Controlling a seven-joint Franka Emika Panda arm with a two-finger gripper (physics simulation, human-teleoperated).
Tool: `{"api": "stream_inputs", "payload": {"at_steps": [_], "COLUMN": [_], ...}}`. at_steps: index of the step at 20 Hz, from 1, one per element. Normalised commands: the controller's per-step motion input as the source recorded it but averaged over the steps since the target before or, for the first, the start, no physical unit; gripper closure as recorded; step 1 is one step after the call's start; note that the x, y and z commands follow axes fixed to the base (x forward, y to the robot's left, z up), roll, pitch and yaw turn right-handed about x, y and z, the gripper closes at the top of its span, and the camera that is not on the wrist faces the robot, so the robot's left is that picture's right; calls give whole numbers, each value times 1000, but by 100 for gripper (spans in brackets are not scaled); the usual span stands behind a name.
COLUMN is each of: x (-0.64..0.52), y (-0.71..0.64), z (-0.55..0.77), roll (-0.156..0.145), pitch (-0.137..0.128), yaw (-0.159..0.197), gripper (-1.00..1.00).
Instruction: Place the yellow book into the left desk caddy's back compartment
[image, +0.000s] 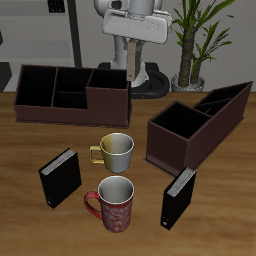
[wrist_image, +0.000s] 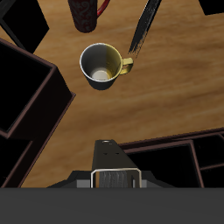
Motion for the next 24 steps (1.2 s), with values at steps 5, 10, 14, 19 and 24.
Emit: {"api": "stream_inputs", "payload": {"at_steps": [5,10,14,19,24], "x": [-72,-44,74,139,149], "y": [473,281,305,437,335], "z": [30,-72,-83,4,152], "roll": [53,12,18,29,23], "pitch": [6,2,37,22,-11], "yaw": [-1,-47,-72,-75,-71], "gripper": [100,100,100,100,100]}}
